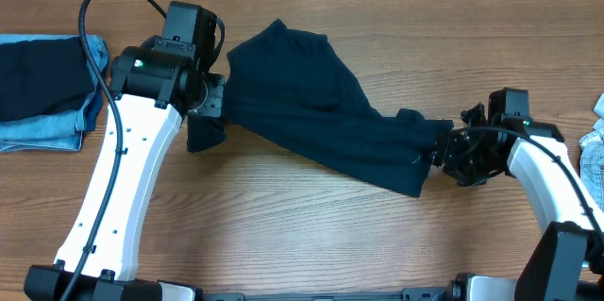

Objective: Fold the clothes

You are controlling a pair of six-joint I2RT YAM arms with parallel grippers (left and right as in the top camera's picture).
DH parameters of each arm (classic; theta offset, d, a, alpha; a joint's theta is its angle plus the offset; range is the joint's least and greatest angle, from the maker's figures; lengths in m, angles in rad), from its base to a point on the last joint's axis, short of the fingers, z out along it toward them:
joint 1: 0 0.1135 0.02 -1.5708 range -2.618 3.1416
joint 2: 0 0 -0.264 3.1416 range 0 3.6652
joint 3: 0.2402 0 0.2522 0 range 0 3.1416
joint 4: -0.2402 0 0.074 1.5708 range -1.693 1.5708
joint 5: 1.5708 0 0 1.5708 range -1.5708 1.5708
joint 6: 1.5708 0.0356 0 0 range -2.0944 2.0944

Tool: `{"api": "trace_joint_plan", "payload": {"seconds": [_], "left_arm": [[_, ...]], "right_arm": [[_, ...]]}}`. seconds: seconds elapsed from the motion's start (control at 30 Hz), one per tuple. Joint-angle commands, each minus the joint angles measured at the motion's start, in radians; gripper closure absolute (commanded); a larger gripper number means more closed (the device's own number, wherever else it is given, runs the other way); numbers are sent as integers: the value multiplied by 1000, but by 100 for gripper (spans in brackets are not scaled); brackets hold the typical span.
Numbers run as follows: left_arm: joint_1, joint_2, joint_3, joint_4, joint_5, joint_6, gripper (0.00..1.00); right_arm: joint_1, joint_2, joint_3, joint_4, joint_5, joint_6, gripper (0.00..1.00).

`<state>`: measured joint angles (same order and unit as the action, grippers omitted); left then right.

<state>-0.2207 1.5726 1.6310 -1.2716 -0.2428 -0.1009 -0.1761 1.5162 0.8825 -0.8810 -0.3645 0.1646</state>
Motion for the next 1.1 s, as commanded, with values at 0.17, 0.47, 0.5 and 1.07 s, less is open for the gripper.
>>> {"api": "trace_joint_plan", "payload": {"seconds": [0.17, 0.47, 0.5, 1.07], "left_arm": [[5, -4, 27, 2, 0, 16, 96], [5, -4, 27, 5, 0, 15, 96], [5, -4, 27, 5, 0, 15, 96], [4, -4, 27, 12, 0, 16, 96]], "right_arm": [[-2, 1, -66, 42, -31, 11, 45], [-2, 1, -120, 183, -31, 11, 45], [-2, 1, -130, 201, -31, 11, 45], [-2, 1, -144, 243, -63, -8, 50]]}}
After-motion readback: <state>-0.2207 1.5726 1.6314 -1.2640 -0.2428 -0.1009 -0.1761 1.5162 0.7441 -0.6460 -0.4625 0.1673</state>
